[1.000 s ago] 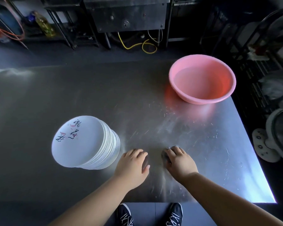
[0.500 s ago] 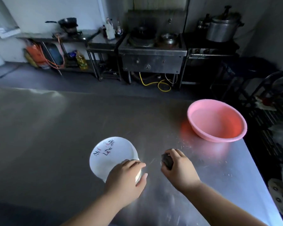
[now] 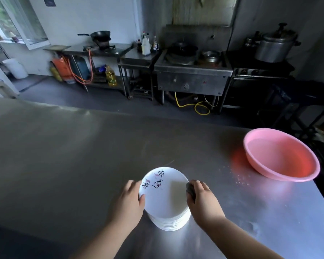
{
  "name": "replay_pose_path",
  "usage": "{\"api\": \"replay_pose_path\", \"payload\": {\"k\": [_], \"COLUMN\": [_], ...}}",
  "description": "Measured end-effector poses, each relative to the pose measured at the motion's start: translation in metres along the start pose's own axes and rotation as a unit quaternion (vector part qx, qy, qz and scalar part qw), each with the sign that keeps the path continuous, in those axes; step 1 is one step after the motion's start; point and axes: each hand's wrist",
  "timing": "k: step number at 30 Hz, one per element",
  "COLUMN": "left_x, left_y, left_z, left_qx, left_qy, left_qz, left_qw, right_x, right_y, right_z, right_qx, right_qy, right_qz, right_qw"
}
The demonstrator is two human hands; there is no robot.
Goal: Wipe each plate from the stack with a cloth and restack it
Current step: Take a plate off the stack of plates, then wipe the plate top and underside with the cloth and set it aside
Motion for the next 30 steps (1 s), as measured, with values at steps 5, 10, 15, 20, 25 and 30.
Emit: {"api": "replay_pose_path", "payload": {"k": [5, 10, 15, 20, 25, 30], "left_x": [0.005, 0.009, 0.012, 0.013, 0.013, 0.011], "left_y": [0.007, 0.012, 0.012, 0.004, -0.027, -0.071], "left_z": [-0.005, -0.013, -0.016, -0.014, -0.009, -0.020], "left_qx": [-0.078, -0.206, -0.267, -0.338, -0.404, -0.437], "left_qy": [0.031, 0.011, -0.006, -0.014, -0.029, -0.020], "left_qz": [0.039, 0.076, 0.087, 0.085, 0.086, 0.097], "left_qw": [0.996, 0.975, 0.960, 0.937, 0.910, 0.894], "right_x": [0.001, -0.002, -0.010, -0.016, -0.030, -0.040], "right_y": [0.008, 0.009, 0.009, 0.009, -0.007, -0.043], "right_z": [-0.009, -0.022, -0.027, -0.019, 0.005, 0.038], "right_qx": [-0.017, -0.010, 0.037, 0.086, 0.132, 0.163], "right_qy": [-0.015, -0.029, -0.053, -0.097, -0.145, -0.158], "right_qz": [-0.044, -0.060, -0.050, -0.041, -0.025, -0.038], "right_qw": [0.999, 0.998, 0.997, 0.991, 0.980, 0.973]}}
Point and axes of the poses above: each hand's wrist, its own x-axis towards the middle knuckle, its own z-axis out of the back of the hand, y = z × x, and after that the axes turned 15 degrees about -z, right-handed
